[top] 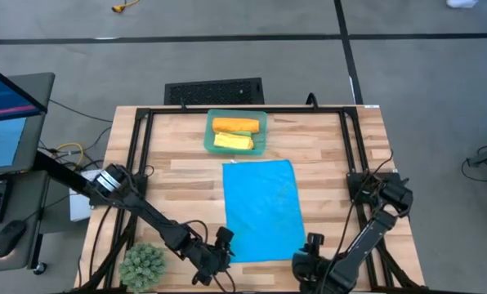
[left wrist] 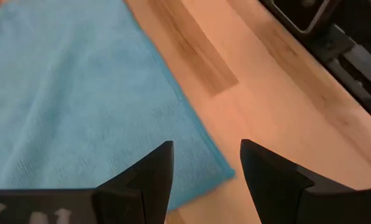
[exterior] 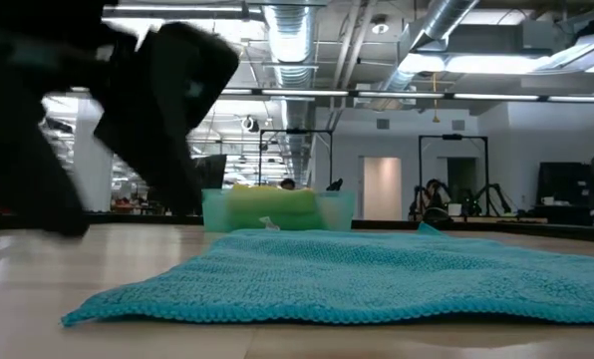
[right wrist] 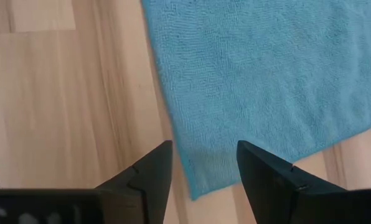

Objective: Roll microfiber towels into tight, uniform cylinder then place into a basket
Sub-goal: Fold the blue towel

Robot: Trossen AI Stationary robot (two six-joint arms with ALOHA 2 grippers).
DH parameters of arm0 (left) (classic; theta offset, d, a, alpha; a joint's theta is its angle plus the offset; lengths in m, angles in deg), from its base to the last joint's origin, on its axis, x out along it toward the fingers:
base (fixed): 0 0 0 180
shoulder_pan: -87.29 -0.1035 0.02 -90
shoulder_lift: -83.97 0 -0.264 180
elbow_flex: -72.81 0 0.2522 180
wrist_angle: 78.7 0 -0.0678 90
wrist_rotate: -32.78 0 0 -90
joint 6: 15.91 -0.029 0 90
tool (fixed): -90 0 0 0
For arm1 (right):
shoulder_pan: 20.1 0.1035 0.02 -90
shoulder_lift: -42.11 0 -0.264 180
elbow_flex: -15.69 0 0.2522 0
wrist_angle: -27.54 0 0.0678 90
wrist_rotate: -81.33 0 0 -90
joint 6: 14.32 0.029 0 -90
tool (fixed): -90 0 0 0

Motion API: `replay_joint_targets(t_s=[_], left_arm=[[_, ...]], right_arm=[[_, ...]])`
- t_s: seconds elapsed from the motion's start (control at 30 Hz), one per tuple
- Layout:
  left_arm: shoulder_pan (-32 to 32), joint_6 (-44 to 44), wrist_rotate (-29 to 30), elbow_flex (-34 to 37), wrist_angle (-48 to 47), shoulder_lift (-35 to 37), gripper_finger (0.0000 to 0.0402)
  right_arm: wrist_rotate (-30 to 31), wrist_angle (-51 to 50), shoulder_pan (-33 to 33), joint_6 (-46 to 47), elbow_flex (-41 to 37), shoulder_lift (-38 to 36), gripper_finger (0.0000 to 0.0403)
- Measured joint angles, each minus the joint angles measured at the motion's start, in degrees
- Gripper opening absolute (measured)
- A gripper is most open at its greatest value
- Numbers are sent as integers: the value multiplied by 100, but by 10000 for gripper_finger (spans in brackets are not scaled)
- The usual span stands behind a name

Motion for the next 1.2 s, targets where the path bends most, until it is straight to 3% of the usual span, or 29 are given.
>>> replay_joint_targets(t_s=[0.3, 0.7, 1.0, 1.2], left_arm=[[-11, 639, 86, -2, -174, -68, 179], [-48, 758, 103, -2, 59, -319, 179], [-37, 1386, 489, -44, 160, -584, 178], [-39, 1656, 487, -42, 118, -597, 137]], right_arm=[[-106, 13, -127, -134, 0, -3, 199], [-120, -5, -132, -90, -2, -3, 193], [-140, 154, -102, -84, -2, -3, 187], [-142, 216, -81, -43, -2, -3, 184]])
